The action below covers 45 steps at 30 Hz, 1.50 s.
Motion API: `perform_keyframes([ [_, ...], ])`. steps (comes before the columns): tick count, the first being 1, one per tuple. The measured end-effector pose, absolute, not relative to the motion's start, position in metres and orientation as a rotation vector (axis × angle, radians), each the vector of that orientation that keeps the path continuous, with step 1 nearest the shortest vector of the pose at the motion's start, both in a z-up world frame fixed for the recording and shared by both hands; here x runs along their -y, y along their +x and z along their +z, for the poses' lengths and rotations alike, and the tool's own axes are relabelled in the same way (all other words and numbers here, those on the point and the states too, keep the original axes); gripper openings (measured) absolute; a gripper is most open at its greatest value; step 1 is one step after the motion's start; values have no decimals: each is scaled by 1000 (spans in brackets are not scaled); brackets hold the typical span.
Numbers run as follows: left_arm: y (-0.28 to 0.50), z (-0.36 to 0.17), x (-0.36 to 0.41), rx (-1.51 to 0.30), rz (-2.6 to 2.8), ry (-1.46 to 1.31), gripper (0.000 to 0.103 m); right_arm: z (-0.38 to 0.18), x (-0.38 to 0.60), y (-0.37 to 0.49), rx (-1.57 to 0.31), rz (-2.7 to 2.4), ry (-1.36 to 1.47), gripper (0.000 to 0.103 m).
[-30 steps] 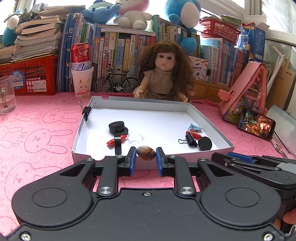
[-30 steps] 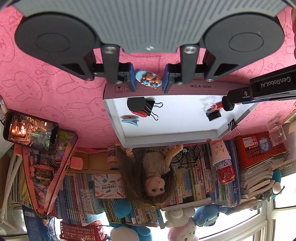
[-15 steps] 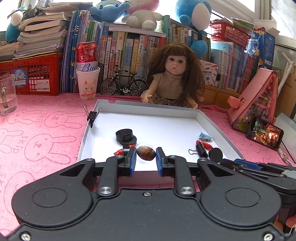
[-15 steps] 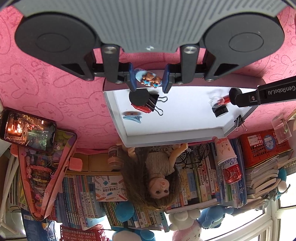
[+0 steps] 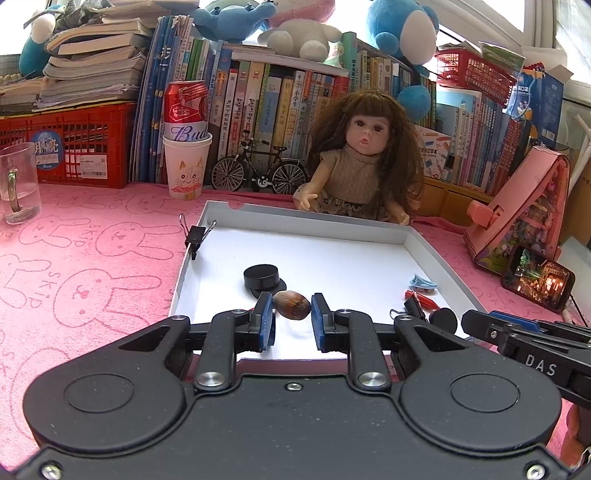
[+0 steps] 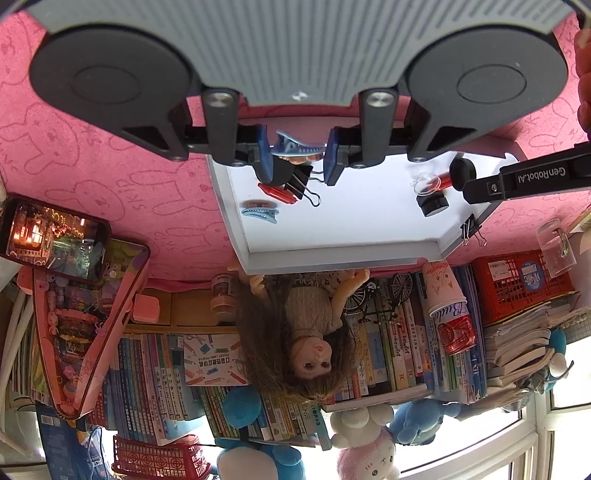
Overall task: Organize rigid objects
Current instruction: 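Lower the nut in left tool and hair clip in right tool into the tray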
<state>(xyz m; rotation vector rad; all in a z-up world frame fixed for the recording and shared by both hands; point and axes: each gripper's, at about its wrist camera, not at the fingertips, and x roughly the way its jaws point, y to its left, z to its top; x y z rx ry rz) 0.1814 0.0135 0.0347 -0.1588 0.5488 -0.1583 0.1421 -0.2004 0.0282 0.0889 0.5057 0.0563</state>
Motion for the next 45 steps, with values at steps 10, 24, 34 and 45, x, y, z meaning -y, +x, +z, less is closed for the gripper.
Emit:
perform_keyframes([
  [10,202,54,-32,-534,-207,-160,21,42,215,148,-473,134,134,35],
  [24,255,54,-25,-612,-203,-222,21,53,236,203,-555,128,275,35],
  [34,299,34,-3,-658,-188,-199,21,34,232,252,-634,158,311,35],
  [45,324,9,13,-685,-160,-148,21,16,218,282,-662,165,290,35],
])
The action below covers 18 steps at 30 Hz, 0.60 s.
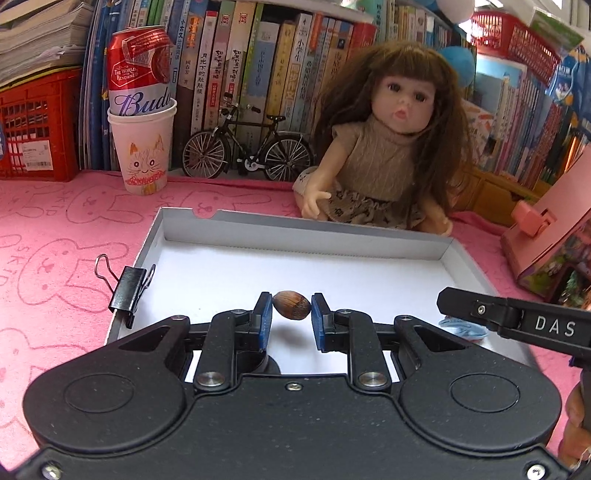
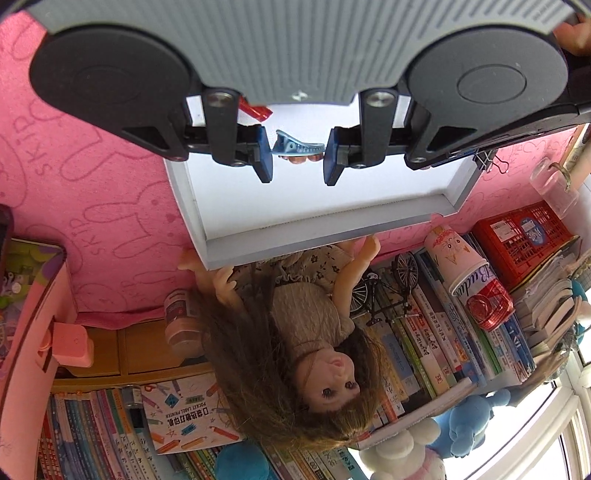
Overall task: Organize rigid objects
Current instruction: 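Lower the nut in left tool and hair clip in right tool into the tray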
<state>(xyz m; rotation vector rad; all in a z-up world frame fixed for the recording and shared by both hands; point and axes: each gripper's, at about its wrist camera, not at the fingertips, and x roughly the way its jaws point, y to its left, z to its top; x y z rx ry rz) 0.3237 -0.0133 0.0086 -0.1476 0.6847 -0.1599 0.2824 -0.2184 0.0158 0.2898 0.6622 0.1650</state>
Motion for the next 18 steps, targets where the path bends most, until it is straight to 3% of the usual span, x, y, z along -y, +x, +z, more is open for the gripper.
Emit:
perform_keyframes([
  [18,329,5,23,-709,-143,-65,21,-2,210,292,-669,123,188,35],
])
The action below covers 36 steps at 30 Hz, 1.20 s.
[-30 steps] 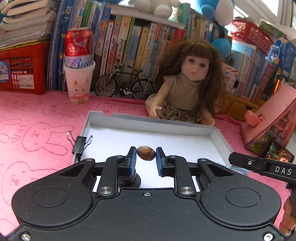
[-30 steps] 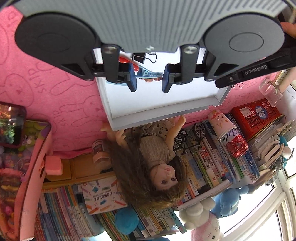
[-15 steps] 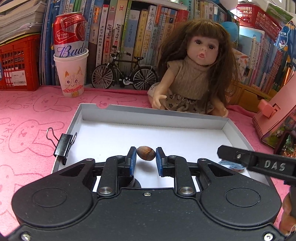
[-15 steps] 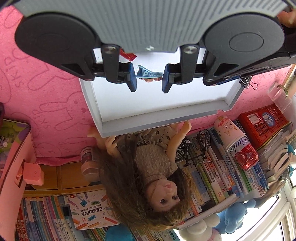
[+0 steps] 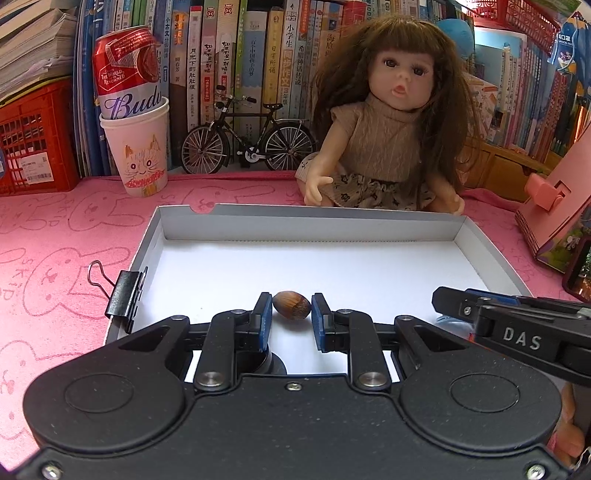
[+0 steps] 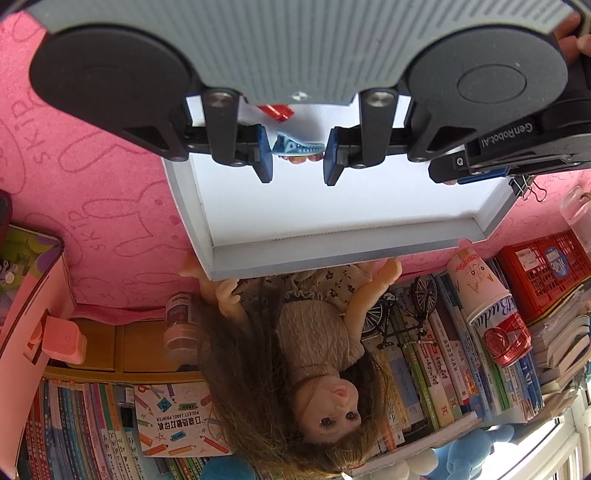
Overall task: Organize rigid objects
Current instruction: 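Lower the nut in left tool and hair clip in right tool into the tray, then open left tool to drop the nut while right tool releases the hair clip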
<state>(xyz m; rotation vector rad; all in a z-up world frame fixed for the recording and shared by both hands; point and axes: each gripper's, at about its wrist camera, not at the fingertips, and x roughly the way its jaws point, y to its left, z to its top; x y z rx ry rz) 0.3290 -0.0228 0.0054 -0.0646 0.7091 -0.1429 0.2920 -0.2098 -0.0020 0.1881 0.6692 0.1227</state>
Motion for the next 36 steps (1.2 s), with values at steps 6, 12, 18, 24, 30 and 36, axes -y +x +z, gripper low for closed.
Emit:
perform_keyframes([
  [6,329,6,22,-709,-138,-70,21,-2,209,291,-663,120,178,36],
  [12,329,6,23,-705,-135,-63,21,-3,209,291,-661,118,182,36],
  [18,329,5,23,-705,-132,-64,21,-4,209,291,-656,118,187,37],
  [24,329,5,22,-709,-122,-70,21,-3,210,290,-657,114,200,40],
  [30,327,7,22,-690,-118,-65,42,-3,210,290,-653,110,196,59],
  [36,319,14,24,-658,-138,-39,56,1,204,282,-642,107,162,68],
])
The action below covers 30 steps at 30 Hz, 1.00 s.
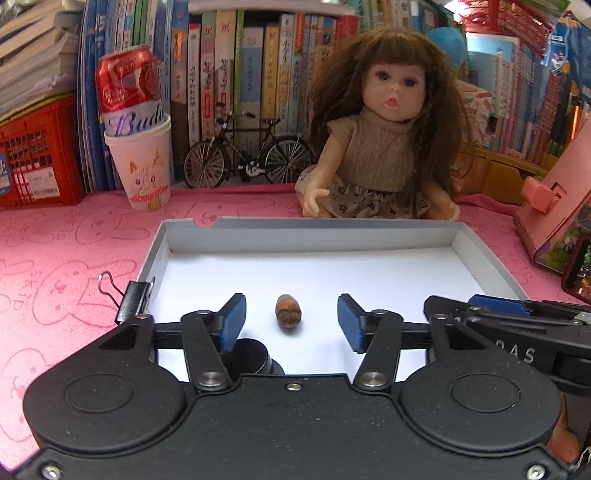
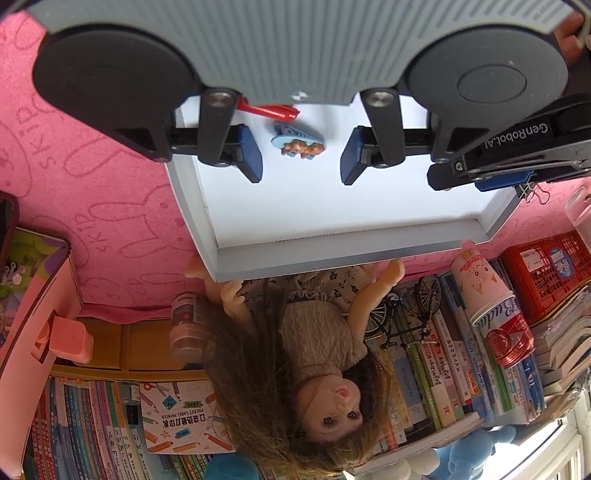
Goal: Organize rigid objects
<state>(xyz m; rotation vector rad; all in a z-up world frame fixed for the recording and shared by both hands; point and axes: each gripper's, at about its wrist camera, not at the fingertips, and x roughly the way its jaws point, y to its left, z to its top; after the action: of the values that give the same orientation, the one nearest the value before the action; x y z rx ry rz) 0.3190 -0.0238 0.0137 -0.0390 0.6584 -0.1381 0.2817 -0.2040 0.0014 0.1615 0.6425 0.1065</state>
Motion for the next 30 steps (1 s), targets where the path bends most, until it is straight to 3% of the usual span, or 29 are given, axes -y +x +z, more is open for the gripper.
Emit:
perform_keyframes([
  [12,285,42,20,-584,-138,-17,75,30,203,251,-570,89,134,77],
  [30,226,65,19,-521,-131,27,81,54,205,199,-497,82,117,85],
])
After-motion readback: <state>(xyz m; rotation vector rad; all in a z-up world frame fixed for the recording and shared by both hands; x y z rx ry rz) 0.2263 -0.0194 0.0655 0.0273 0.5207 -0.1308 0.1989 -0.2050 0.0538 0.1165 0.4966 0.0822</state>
